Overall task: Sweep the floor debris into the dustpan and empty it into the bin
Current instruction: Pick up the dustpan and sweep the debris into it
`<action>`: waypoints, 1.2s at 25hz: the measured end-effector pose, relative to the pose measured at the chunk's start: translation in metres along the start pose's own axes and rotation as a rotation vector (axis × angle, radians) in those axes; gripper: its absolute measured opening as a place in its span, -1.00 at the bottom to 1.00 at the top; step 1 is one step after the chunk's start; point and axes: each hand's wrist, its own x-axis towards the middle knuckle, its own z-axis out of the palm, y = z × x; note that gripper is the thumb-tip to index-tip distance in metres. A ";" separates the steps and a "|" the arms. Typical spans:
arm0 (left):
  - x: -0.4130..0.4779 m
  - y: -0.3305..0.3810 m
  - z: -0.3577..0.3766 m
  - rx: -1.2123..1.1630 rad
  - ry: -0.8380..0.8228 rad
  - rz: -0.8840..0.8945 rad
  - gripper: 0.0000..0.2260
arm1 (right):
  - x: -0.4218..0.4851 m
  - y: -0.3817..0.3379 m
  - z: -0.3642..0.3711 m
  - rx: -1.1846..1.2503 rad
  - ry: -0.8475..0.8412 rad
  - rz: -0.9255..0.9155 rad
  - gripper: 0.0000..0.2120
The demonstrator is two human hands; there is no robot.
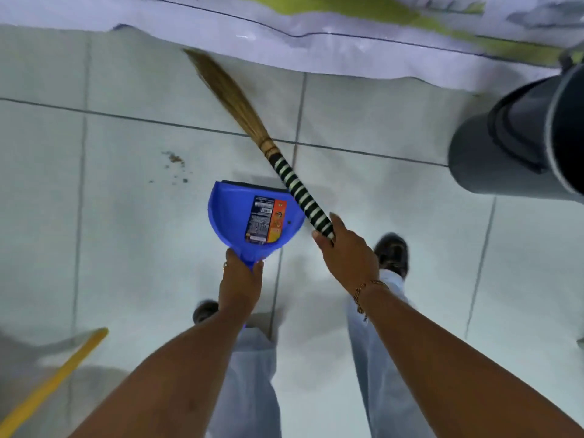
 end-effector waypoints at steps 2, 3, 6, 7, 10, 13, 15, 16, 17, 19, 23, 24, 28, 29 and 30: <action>0.012 -0.035 -0.024 -0.002 0.035 -0.104 -0.61 | -0.001 -0.032 0.028 -0.012 -0.008 0.003 -0.63; 0.023 -0.063 -0.050 0.009 0.081 -0.180 -0.62 | -0.004 -0.062 0.056 -0.010 -0.019 0.000 -0.68; 0.054 -0.107 -0.083 0.070 0.143 -0.283 -0.62 | -0.002 -0.096 0.103 -0.056 -0.005 0.023 -0.54; 0.066 -0.123 -0.092 0.090 0.153 -0.285 -0.62 | 0.002 -0.103 0.120 -0.084 0.014 0.023 -0.47; 0.108 -0.165 -0.103 0.015 0.192 -0.244 -0.63 | 0.024 -0.102 0.156 -0.115 0.102 0.051 -0.56; 0.153 -0.199 -0.105 -0.040 0.238 -0.214 -0.65 | 0.065 -0.081 0.175 -0.185 0.151 0.103 -0.66; 0.181 -0.217 -0.108 -0.008 0.248 -0.220 -0.65 | 0.091 -0.067 0.181 -0.287 0.137 0.078 -0.59; 0.195 -0.225 -0.109 0.033 0.231 -0.214 -0.64 | 0.102 -0.061 0.185 -0.349 0.114 0.055 -0.50; 0.208 -0.231 -0.110 0.087 0.218 -0.196 -0.62 | 0.110 -0.057 0.188 -0.401 0.100 0.030 -0.43; 0.229 -0.239 -0.113 0.196 0.241 -0.142 -0.59 | 0.119 -0.049 0.193 -0.494 0.103 0.006 -0.39; 0.255 -0.246 -0.121 0.298 0.253 -0.072 -0.52 | 0.103 -0.023 0.201 -0.728 0.098 -0.099 -0.37; 0.258 -0.248 -0.123 0.308 0.254 -0.066 -0.51 | 0.097 -0.015 0.202 -0.734 0.125 -0.154 -0.37; 0.260 -0.259 -0.124 0.339 0.248 -0.038 -0.45 | 0.100 -0.008 0.198 -0.624 0.237 -0.109 -0.39; 0.260 -0.263 -0.125 0.351 0.248 -0.035 -0.45 | 0.105 -0.013 0.196 -0.597 0.255 -0.079 -0.39; 0.259 -0.267 -0.126 0.369 0.247 -0.036 -0.45 | 0.110 -0.019 0.194 -0.598 0.251 -0.047 -0.37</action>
